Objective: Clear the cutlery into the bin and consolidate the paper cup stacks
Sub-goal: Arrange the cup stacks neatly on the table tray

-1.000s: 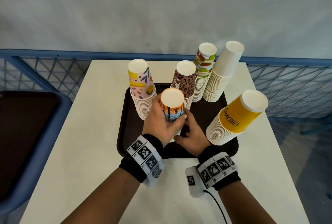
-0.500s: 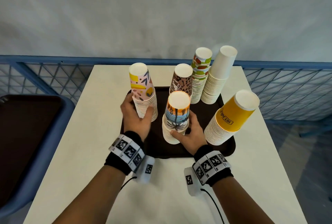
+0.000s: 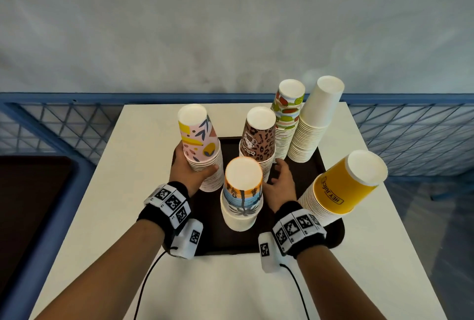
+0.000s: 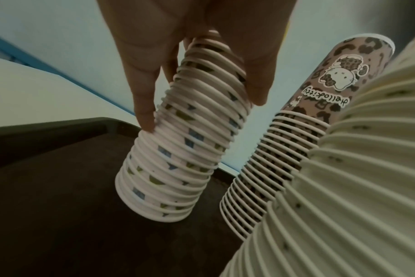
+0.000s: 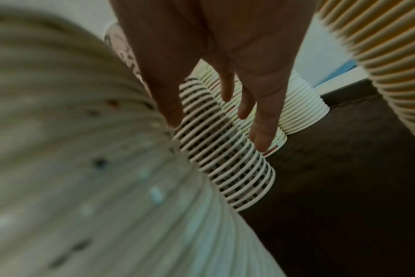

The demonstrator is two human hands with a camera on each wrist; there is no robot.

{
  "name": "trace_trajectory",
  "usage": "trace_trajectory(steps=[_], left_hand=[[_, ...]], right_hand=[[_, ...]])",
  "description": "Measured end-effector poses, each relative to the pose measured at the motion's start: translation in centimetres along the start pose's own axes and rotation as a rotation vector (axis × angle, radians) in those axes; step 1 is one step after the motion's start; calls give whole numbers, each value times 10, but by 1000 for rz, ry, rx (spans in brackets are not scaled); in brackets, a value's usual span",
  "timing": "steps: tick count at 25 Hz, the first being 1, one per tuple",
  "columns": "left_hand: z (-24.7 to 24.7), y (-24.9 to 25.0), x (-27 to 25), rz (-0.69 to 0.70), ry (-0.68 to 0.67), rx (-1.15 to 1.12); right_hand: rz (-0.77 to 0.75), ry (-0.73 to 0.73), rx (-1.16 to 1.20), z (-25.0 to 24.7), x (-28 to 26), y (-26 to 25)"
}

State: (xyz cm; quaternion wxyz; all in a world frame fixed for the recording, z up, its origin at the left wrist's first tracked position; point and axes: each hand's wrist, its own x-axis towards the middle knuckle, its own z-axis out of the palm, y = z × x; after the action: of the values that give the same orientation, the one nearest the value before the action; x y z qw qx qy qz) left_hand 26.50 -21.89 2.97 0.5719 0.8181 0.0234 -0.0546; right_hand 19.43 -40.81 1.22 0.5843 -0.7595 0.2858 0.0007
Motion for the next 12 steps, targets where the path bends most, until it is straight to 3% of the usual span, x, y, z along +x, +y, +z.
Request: trace_trajectory(steps=[6,12], left_hand=[[15,-4,27,-11,-41,8],[18,3,43,117,-71,16]], right_hand=[[-23,69,3,19,38,5],[-25,51,-19,28,55,6]])
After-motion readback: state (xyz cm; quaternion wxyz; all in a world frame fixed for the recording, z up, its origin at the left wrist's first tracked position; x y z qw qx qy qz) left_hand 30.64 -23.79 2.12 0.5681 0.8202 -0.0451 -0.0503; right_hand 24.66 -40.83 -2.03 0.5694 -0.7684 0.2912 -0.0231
